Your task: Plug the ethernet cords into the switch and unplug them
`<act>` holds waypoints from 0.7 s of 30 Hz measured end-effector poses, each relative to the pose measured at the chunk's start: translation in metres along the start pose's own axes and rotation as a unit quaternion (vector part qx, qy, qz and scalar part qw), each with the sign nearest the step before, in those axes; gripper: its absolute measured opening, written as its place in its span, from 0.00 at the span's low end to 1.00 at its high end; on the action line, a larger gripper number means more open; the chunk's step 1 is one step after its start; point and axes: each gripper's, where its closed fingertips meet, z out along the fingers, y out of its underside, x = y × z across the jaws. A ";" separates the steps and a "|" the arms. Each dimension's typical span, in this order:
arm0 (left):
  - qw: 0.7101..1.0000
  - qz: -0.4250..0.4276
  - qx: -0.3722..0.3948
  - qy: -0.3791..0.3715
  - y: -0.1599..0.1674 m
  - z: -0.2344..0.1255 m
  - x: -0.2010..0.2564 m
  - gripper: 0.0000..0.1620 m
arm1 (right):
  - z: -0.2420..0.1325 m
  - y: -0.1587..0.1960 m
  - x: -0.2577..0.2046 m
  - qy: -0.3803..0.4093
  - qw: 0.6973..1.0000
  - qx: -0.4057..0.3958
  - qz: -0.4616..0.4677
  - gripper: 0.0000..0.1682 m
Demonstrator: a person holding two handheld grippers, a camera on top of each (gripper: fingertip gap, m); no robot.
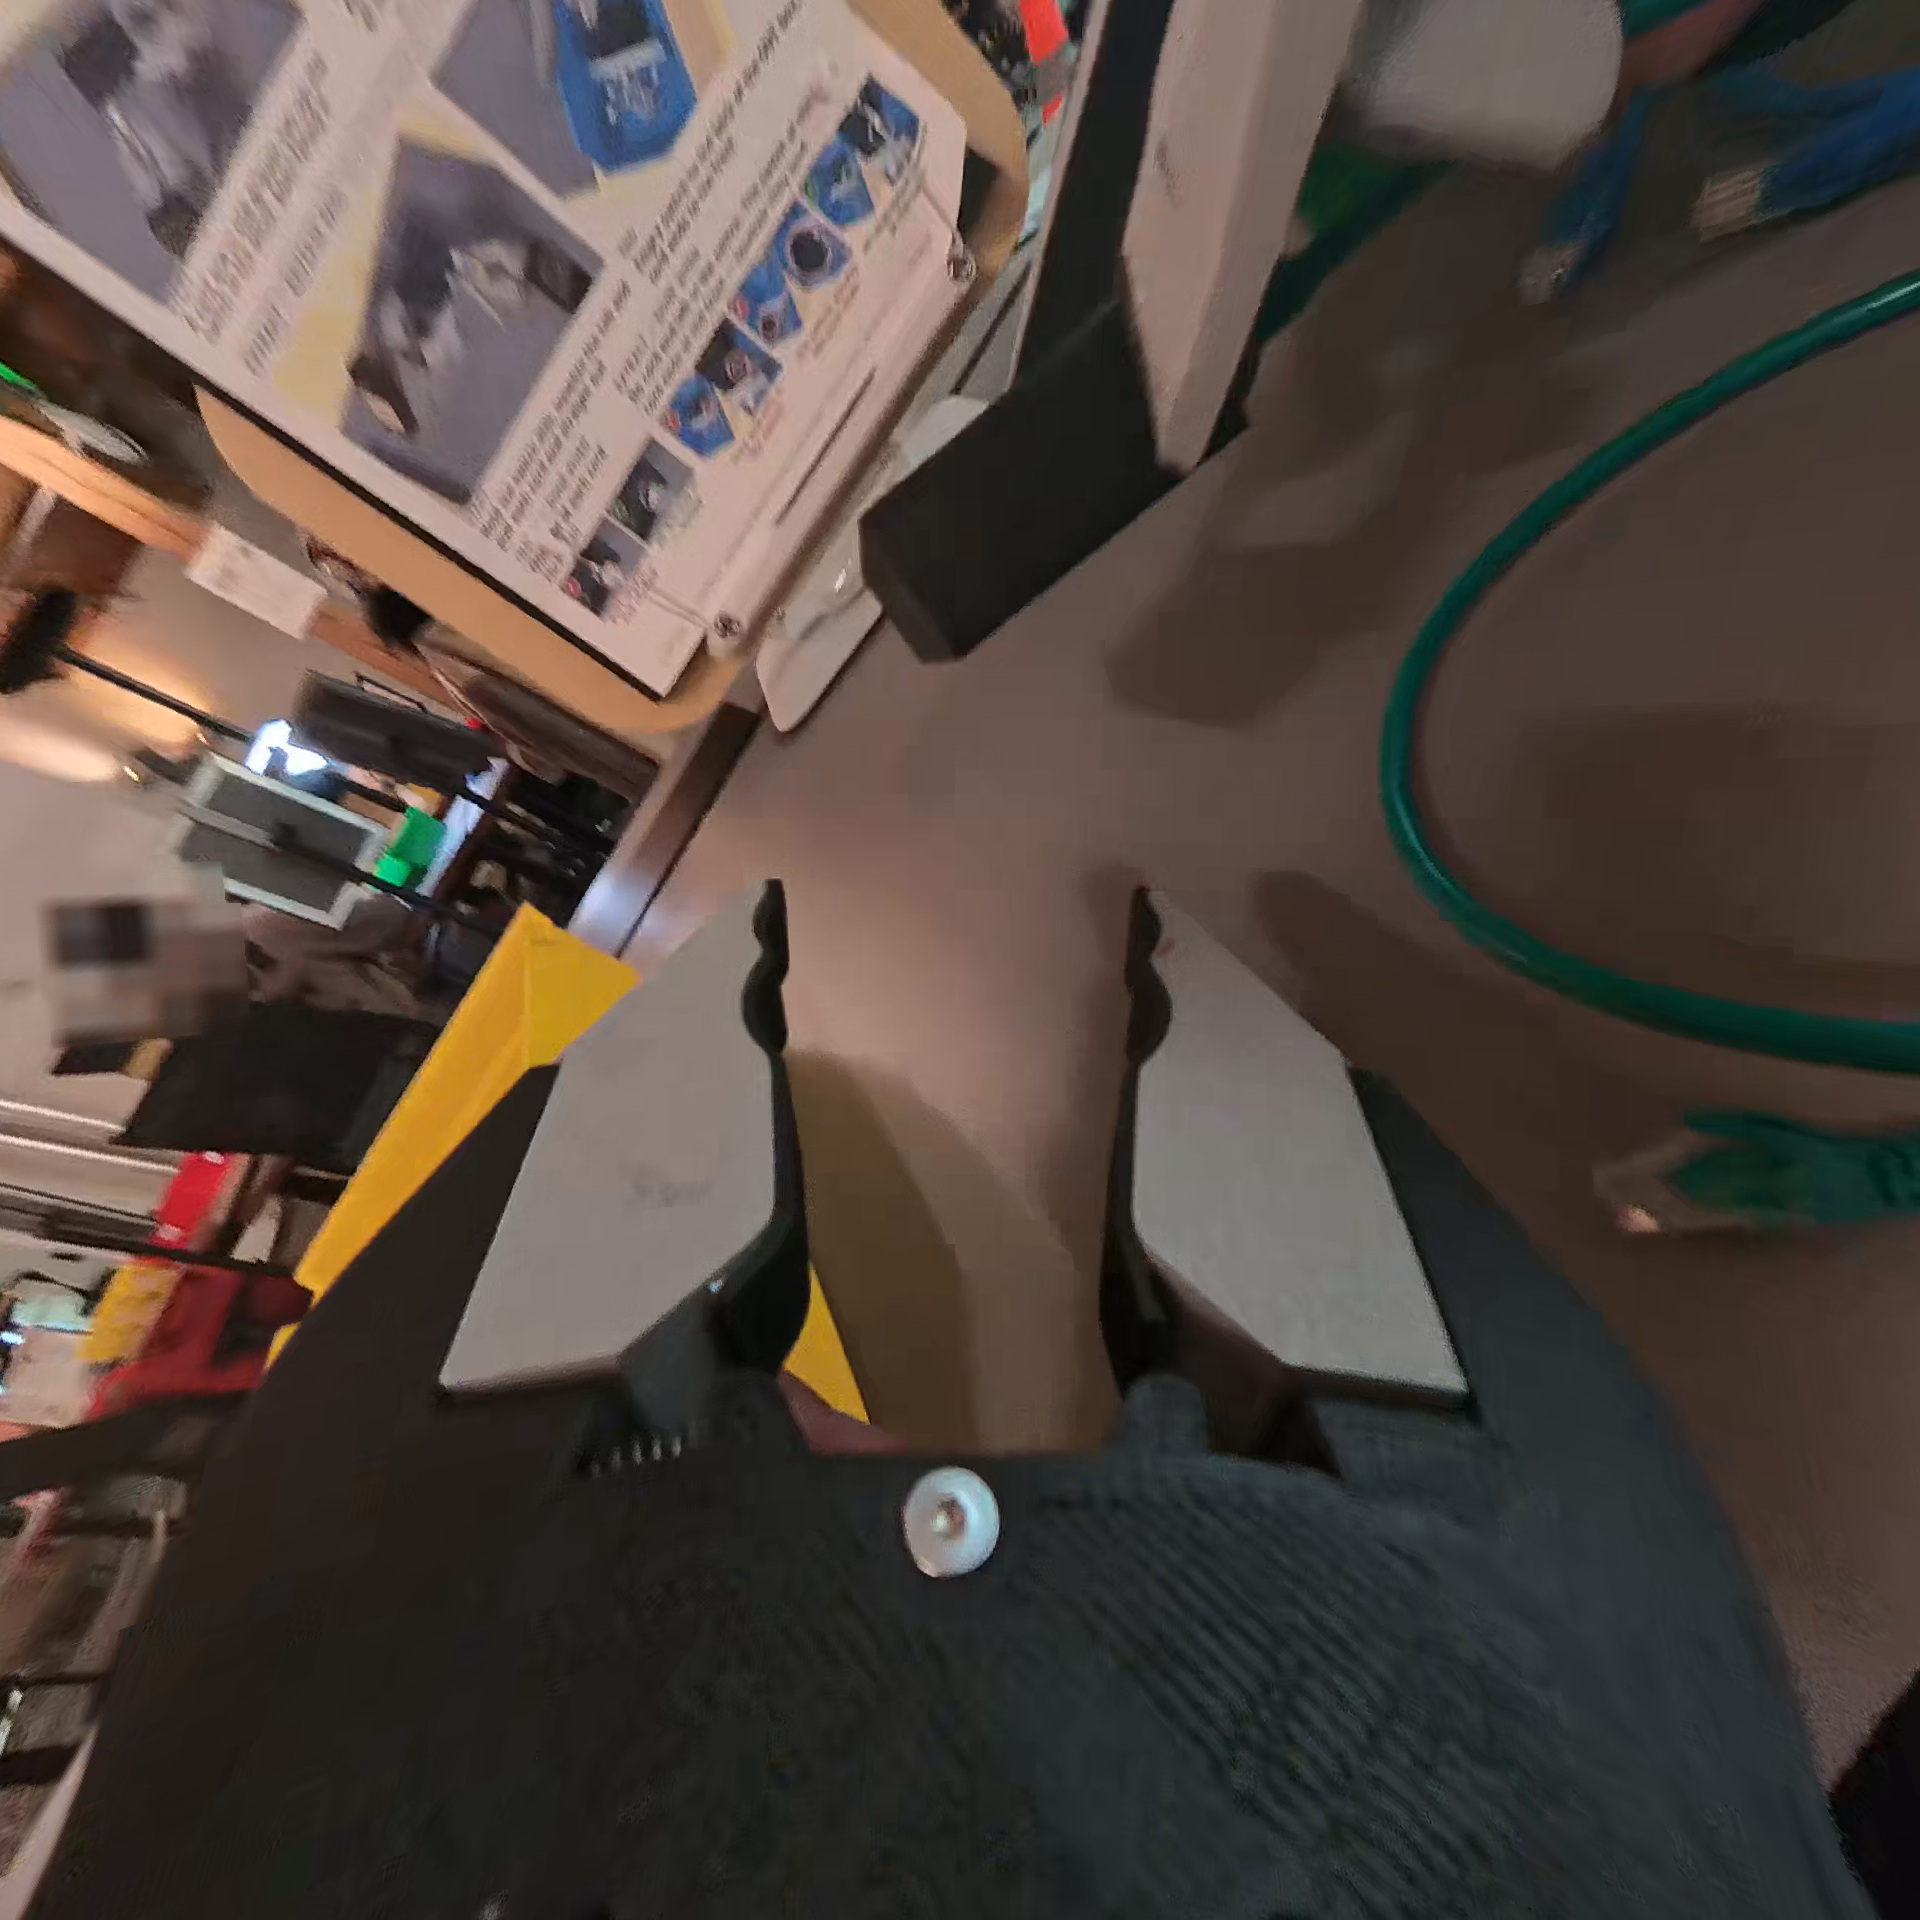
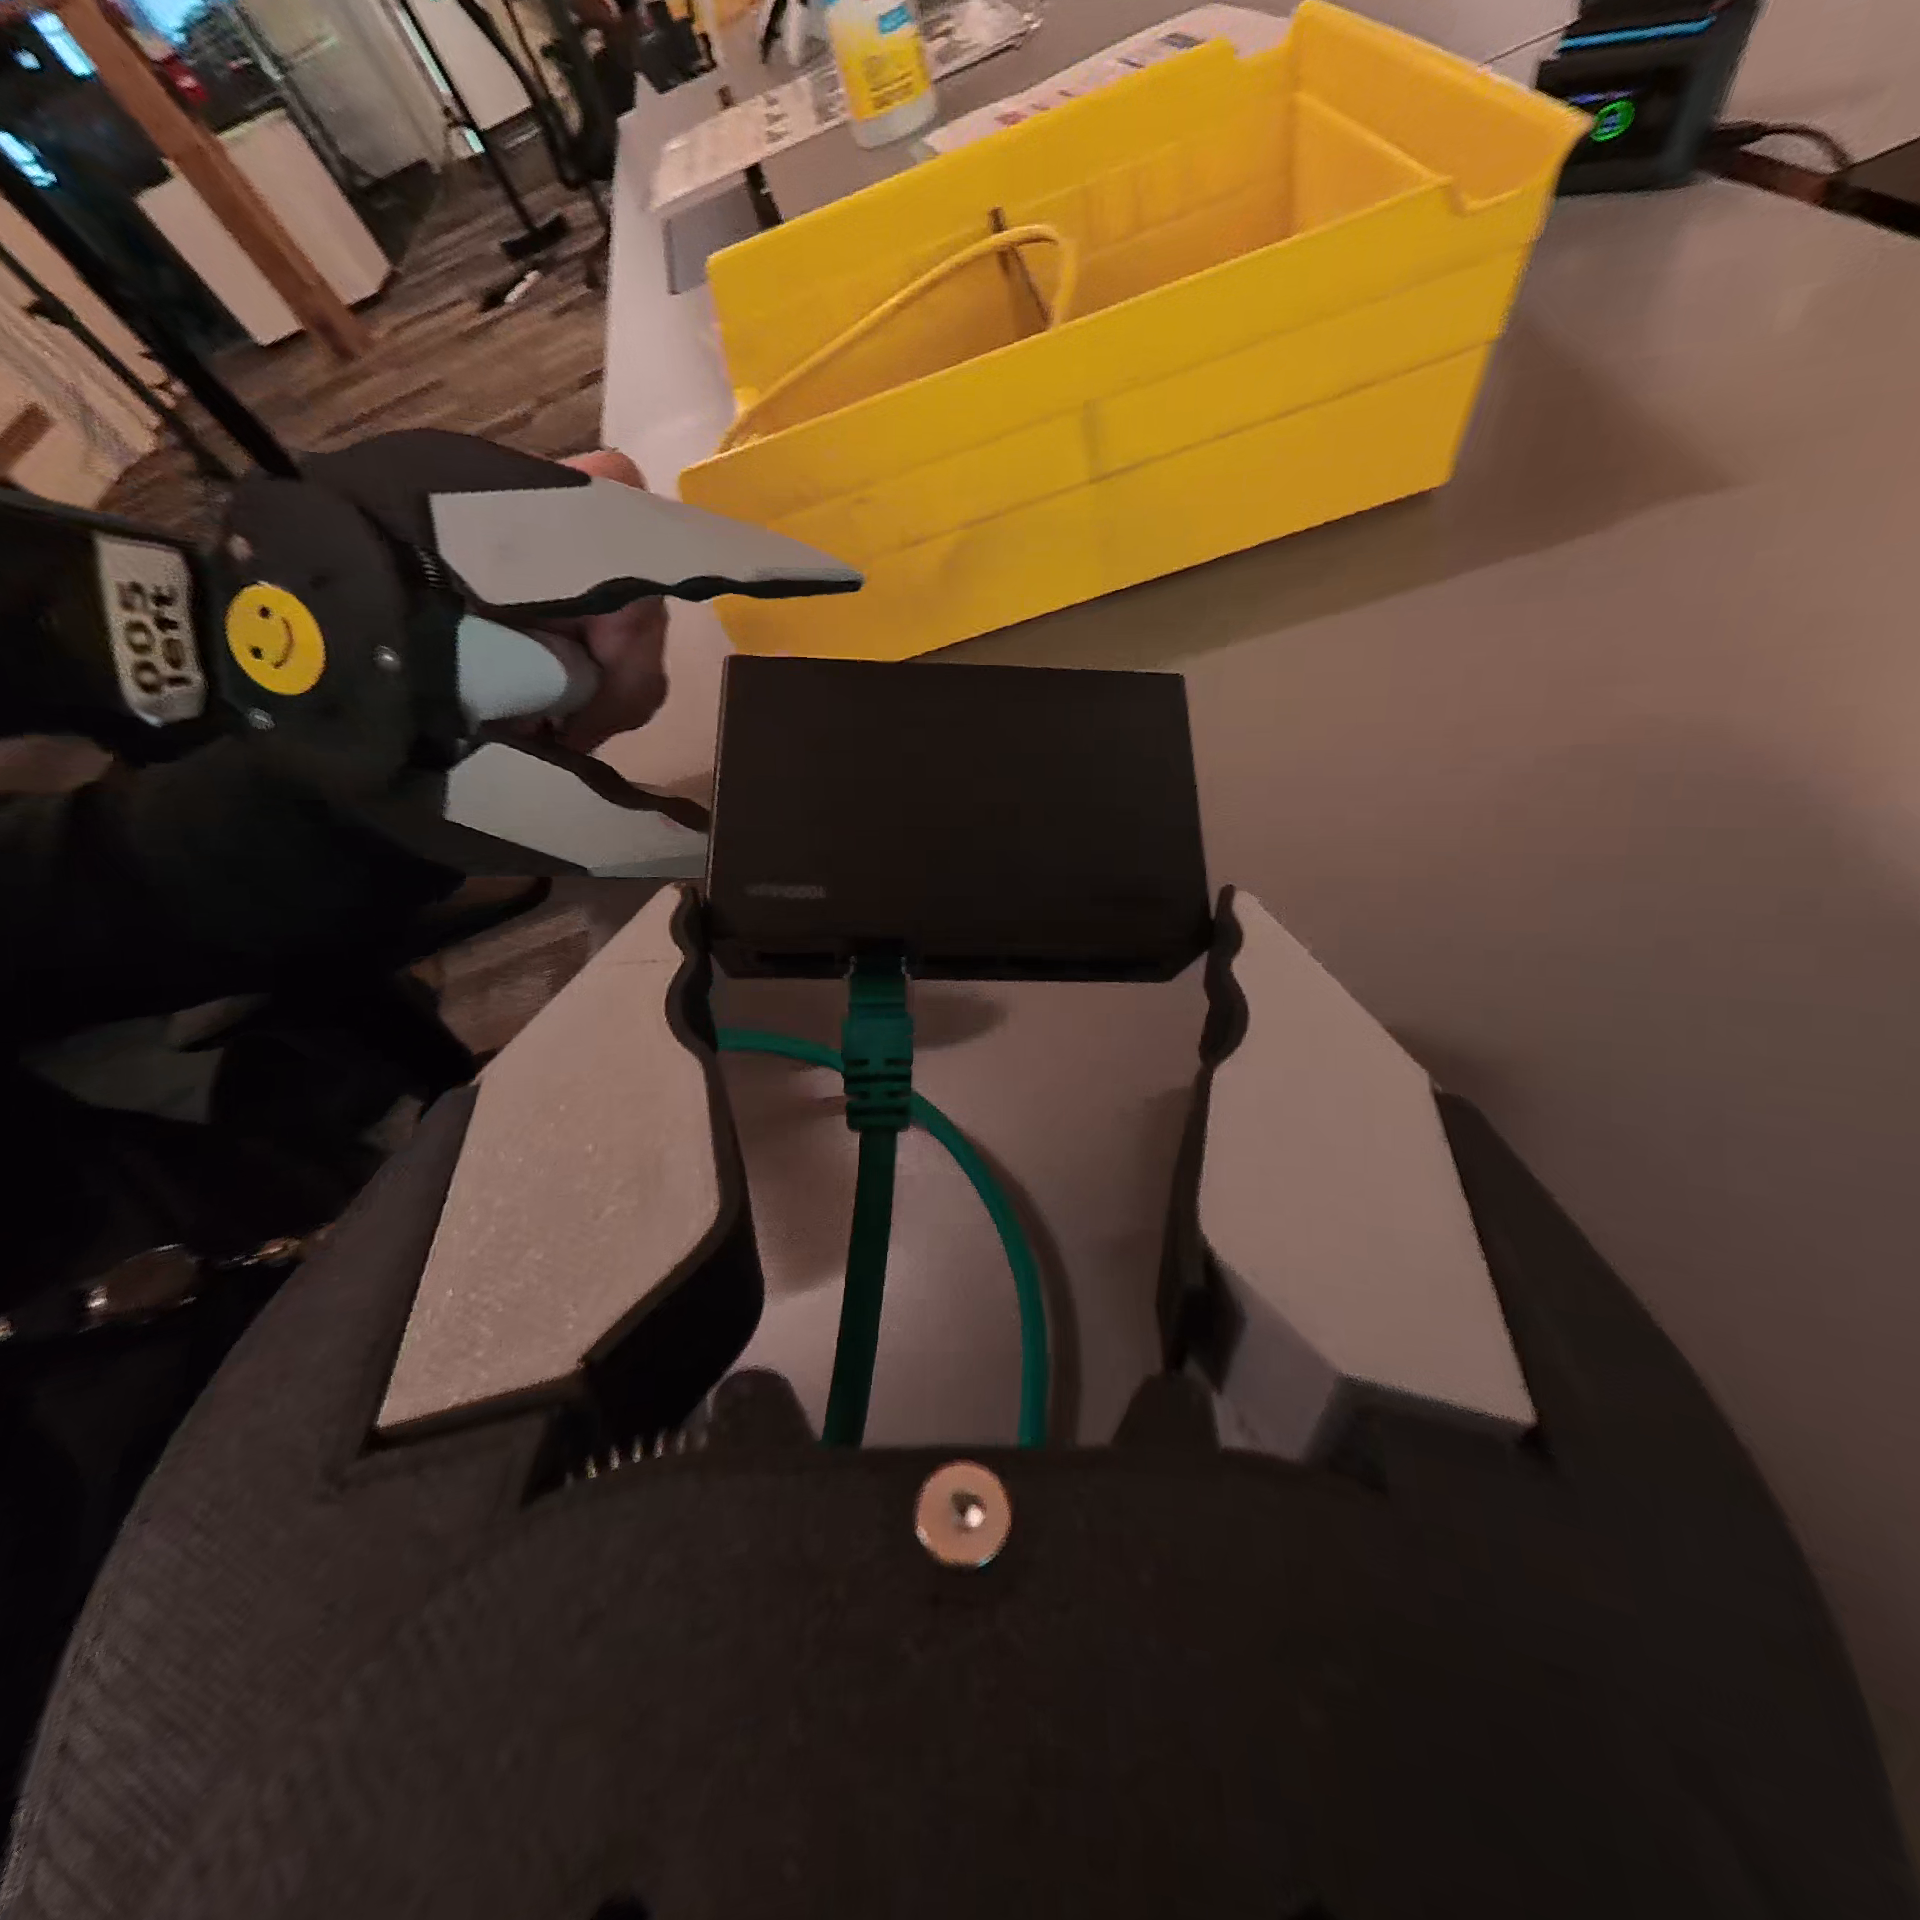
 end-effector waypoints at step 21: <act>0.968 0.240 0.071 -0.017 -0.028 -0.008 0.047 0.23 | 0.023 0.042 -0.060 -0.072 0.987 -0.143 0.020 0.56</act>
